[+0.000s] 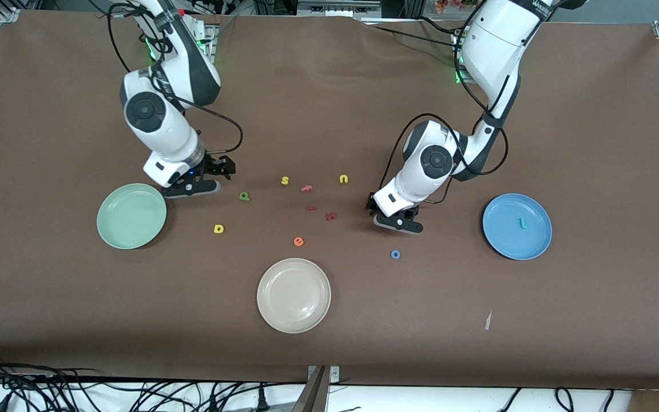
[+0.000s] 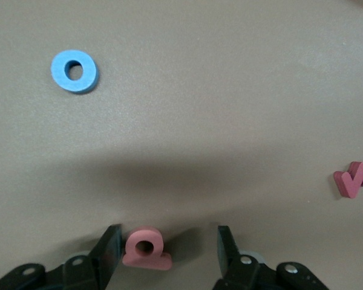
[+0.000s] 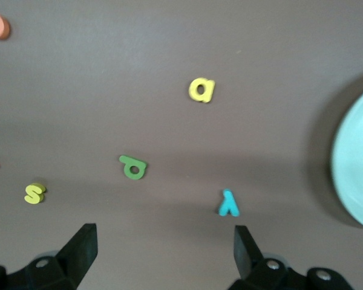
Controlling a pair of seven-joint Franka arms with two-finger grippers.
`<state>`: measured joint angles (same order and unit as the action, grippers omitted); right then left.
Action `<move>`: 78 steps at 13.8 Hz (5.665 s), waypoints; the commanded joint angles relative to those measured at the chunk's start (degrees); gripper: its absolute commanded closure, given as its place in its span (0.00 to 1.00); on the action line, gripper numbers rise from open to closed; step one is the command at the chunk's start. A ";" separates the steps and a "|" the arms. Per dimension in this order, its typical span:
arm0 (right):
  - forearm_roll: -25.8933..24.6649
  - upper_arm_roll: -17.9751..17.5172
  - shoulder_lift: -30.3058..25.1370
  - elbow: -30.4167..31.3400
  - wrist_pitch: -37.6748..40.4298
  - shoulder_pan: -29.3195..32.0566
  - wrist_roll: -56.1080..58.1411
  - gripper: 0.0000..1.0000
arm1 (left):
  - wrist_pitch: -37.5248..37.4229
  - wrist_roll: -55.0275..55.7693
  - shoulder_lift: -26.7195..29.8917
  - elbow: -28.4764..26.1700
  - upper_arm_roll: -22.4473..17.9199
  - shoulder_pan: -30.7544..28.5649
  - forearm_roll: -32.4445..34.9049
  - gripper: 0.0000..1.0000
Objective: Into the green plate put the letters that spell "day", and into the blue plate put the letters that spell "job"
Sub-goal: 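Grasp the pink letter with the left gripper while the right gripper reaches, then grasp the green d with the right gripper while the left carries pink, then release the pink letter on the blue plate while the right gripper lifts, then carry the green d to the green plate while the left gripper reaches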
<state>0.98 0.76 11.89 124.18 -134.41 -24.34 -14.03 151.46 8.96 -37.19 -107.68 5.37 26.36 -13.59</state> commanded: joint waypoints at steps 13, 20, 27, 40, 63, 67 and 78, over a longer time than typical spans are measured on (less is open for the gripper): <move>-0.28 0.29 12.45 -3.51 -11.40 -3.17 27.19 0.00 | -0.02 -2.81 -0.34 -1.21 -2.03 0.01 1.99 0.55; -0.37 -0.76 14.91 -2.37 -15.44 -3.43 39.32 0.00 | -0.37 -2.46 0.01 -1.13 -2.03 -0.08 1.99 0.79; -0.46 -0.67 16.76 -2.19 -16.85 -3.26 47.16 0.08 | -13.36 -5.17 9.40 -1.13 0.95 -12.72 2.26 0.88; -0.54 -0.67 17.11 -2.45 -17.29 -3.43 48.31 0.66 | -19.44 -38.75 13.11 -7.19 -4.05 -28.03 2.08 0.78; 0.16 14.69 8.15 -8.69 6.17 -2.99 20.45 1.00 | -4.07 -17.49 1.07 6.87 -3.97 -4.30 -5.65 0.26; 0.07 16.91 13.14 -11.76 5.82 2.61 21.41 1.00 | -0.55 -17.40 -3.23 9.41 -3.97 -2.81 -5.65 0.26; 0.95 12.44 13.16 -13.27 8.63 2.98 11.16 0.00 | 3.32 -13.53 -9.13 14.96 -6.51 0.35 -5.39 0.26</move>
<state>1.31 15.39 26.99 110.38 -127.36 -21.12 1.81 154.30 -4.74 -45.12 -94.44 0.16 25.07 -17.78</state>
